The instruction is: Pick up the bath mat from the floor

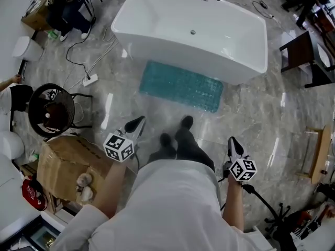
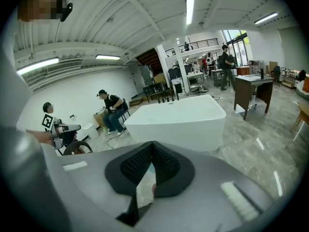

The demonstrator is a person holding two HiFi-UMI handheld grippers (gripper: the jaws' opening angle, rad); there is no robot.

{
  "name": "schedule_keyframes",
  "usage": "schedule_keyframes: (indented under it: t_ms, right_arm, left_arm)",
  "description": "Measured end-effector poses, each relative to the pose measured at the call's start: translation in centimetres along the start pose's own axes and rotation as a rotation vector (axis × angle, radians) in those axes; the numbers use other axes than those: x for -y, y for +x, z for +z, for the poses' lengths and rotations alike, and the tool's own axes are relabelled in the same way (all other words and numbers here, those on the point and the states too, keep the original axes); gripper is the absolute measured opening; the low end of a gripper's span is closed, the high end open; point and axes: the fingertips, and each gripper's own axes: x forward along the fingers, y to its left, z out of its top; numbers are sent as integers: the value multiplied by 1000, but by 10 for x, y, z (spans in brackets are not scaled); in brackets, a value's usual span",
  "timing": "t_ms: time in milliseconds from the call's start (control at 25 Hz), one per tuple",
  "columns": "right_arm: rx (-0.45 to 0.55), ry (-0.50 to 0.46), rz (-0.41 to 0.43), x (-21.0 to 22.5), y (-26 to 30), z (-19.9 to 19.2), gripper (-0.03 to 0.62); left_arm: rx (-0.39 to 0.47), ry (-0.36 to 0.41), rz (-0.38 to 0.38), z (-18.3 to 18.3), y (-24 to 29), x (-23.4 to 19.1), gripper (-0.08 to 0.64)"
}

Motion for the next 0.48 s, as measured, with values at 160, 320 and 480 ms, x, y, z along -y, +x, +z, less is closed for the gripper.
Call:
schedule_keyframes:
  t_ms: [160, 320, 480]
  right_arm:
    - [-5, 2, 17, 13, 34, 18, 6]
    - [-17, 12, 49, 32, 75, 44, 6]
    - [-30, 22, 72, 59, 116, 66, 6]
  left_arm:
    - [-9, 4, 12, 10, 20, -8, 0]
    - [-26, -12, 48, 23, 51, -19, 0]
    - [-30, -32, 86, 38, 93, -34, 2]
